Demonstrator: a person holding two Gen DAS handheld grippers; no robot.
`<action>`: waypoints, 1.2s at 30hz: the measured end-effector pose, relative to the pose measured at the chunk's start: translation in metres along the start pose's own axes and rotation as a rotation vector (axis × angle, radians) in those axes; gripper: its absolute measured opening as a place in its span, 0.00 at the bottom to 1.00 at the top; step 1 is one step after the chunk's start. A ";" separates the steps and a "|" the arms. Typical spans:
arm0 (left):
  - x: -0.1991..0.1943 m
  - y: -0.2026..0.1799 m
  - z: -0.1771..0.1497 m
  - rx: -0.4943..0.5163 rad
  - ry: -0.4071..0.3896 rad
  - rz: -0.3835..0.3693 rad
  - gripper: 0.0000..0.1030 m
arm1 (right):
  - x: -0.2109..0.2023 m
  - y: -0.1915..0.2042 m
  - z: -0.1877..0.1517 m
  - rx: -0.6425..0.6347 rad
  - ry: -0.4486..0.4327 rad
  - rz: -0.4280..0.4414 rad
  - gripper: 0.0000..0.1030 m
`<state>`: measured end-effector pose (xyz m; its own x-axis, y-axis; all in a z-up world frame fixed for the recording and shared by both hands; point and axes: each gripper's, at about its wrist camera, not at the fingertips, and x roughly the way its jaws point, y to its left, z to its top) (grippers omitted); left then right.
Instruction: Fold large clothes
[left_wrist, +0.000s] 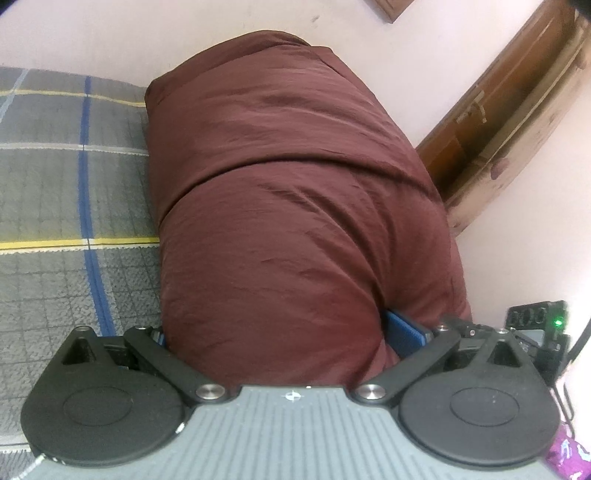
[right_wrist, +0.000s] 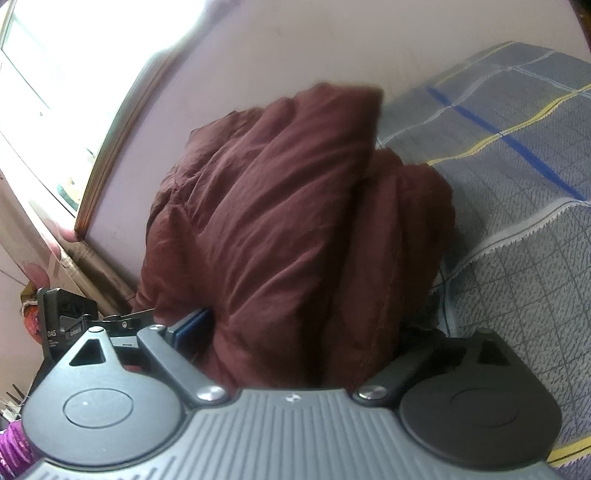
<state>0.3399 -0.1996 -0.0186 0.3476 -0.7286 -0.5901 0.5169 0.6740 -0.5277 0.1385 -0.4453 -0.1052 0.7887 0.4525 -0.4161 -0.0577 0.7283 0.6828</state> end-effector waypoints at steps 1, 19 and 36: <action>0.000 -0.002 0.000 0.005 -0.003 0.010 1.00 | -0.002 0.004 -0.001 -0.016 -0.012 -0.014 0.86; -0.009 -0.029 -0.006 0.099 -0.066 0.142 1.00 | -0.015 0.030 -0.018 -0.133 -0.096 -0.063 0.62; -0.030 -0.051 -0.019 0.144 -0.146 0.192 0.95 | -0.030 0.040 -0.033 -0.139 -0.198 -0.021 0.52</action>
<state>0.2885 -0.2097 0.0142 0.5535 -0.6059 -0.5715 0.5328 0.7849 -0.3162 0.0926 -0.4129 -0.0848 0.8945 0.3365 -0.2942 -0.1128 0.8068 0.5800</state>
